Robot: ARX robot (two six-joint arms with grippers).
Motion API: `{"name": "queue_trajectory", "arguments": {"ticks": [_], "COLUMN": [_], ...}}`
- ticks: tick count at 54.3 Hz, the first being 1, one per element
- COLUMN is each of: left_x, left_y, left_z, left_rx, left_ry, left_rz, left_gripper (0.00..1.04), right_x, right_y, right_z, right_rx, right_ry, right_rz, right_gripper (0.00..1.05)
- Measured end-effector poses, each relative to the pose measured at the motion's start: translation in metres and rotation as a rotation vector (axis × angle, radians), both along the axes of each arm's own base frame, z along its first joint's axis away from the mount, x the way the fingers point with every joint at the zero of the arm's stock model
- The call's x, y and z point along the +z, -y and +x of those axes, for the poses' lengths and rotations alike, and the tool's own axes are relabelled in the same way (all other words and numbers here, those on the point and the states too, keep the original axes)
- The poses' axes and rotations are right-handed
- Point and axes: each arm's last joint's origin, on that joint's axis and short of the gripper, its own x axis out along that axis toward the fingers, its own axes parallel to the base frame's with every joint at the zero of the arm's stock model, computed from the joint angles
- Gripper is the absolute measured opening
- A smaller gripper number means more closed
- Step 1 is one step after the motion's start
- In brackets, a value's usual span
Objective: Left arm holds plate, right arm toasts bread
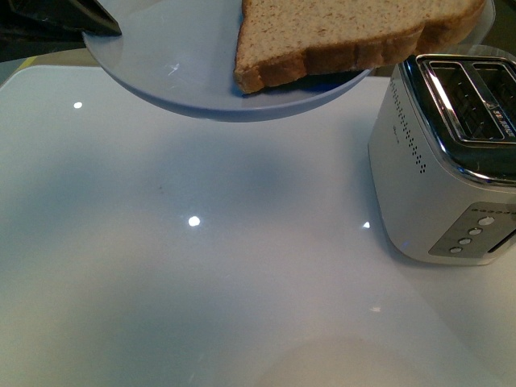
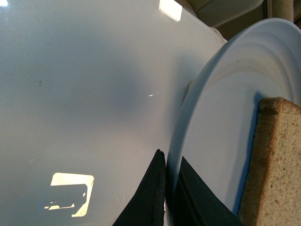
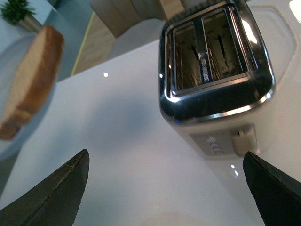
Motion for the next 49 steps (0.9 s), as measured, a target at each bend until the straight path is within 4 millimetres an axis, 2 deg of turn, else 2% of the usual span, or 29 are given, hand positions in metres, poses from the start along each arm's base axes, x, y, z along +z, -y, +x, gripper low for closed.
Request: {"name": "queue_trajectory", "arguments": {"ticks": [10,16,28,40,49], "left_x": [0.0,0.0,-0.001,-0.001,-0.001], "left_y": [0.001,0.001,-0.001,-0.002,-0.003], "left_z": [-0.001,-0.001,-0.001,-0.001,-0.001], "left_rx": [-0.003,-0.002,0.001,-0.003,-0.003], "left_ry": [-0.005,-0.008,-0.017,-0.022,-0.022], "left_rz": [0.0,-0.001,-0.002,-0.007,-0.011], "left_gripper": [0.03,0.03,0.03,0.03,0.03], "right_x": [0.021,0.023,0.007,-0.006,-0.003], "right_y": [-0.02,-0.037,-0.056,-0.064,-0.072], "right_z": [0.037,0.058,0.095,0.115,0.122], "right_rx": [0.129,0.217,0.262,0.271,0.303], "right_ry": [0.033,0.025,-0.033,-0.086,-0.082], "right_rz": [0.096,0.156,0.246,0.308,0.346], "right_gripper": [0.96,0.96,0.96,0.96,0.75]}}
